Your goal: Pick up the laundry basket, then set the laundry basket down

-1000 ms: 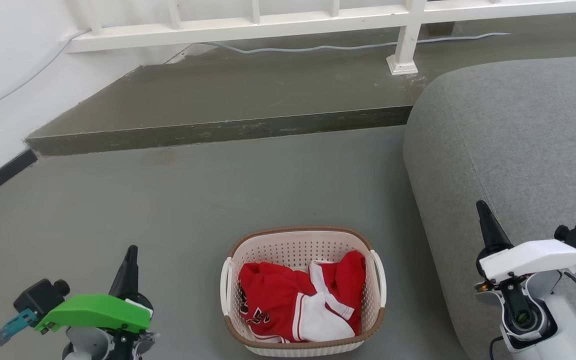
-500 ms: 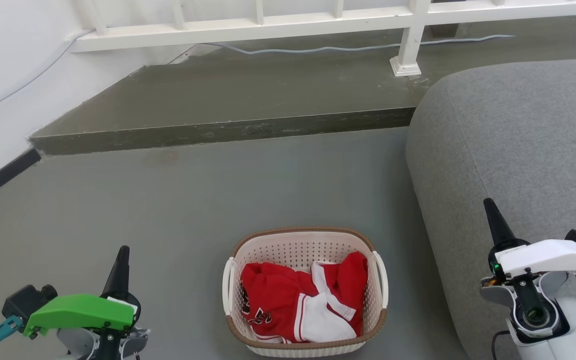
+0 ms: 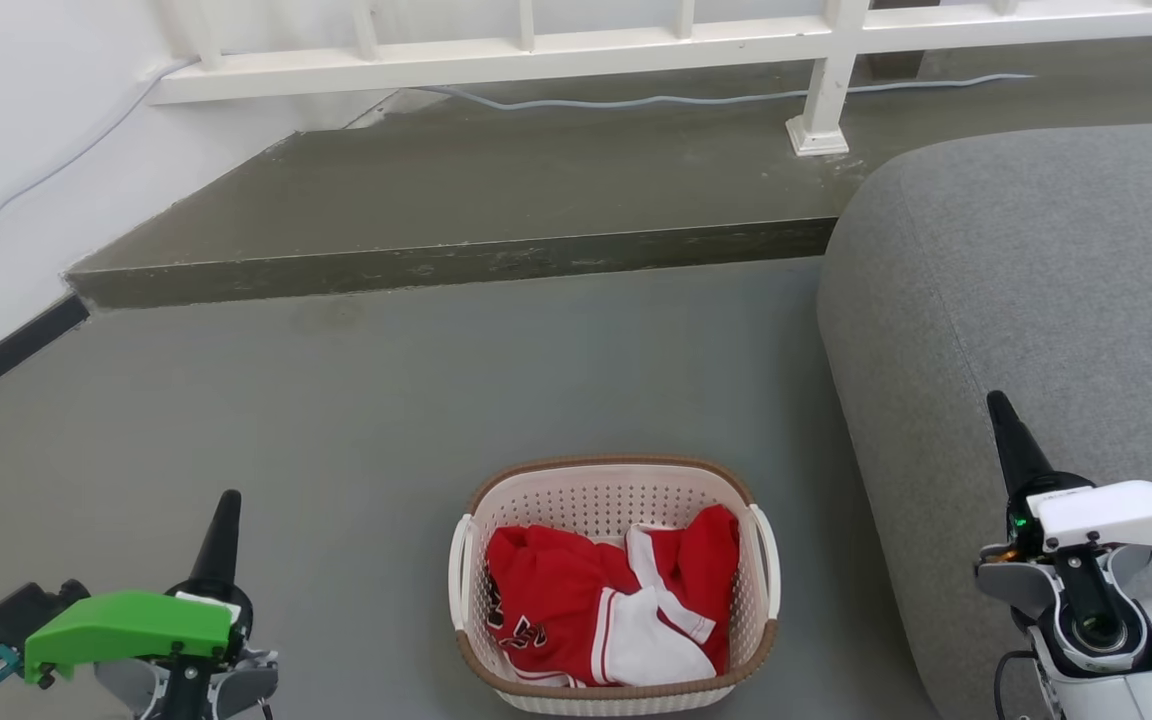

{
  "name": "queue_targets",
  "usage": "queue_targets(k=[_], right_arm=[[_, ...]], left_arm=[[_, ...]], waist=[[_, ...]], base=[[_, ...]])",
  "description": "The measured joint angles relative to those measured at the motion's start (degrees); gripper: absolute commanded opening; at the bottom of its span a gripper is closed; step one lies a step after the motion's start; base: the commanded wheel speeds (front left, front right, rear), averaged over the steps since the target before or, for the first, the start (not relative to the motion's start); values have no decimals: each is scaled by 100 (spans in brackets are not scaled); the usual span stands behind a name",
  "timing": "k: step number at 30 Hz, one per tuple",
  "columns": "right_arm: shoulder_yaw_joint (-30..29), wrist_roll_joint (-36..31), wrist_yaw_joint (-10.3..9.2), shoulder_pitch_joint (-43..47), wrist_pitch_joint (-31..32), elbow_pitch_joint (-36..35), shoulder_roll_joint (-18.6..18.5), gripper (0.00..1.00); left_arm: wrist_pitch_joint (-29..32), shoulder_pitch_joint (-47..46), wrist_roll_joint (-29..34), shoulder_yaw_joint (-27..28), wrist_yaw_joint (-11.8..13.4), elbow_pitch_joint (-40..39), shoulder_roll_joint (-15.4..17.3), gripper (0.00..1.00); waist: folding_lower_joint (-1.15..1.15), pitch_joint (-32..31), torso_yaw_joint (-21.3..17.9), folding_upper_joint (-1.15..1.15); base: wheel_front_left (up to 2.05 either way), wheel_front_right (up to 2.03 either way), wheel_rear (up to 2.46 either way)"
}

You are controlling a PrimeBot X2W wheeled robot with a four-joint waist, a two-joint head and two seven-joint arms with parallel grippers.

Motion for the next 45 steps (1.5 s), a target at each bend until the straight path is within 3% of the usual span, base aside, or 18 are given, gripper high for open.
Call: queue_targets(k=[28,45], right_arm=[[-717,1667,232,10,508,-76,219,0],[-727,1669,232,12,508,-80,226,0]], left_arm=[[499,-5,-1660,509,-136,-23,-16,0],[499,-6,-1673,519,-140,-27,-18,0]], waist=[[0,-29,92,0],[0,-29,92,0]], base=[[0,0,0],[0,0,0]])
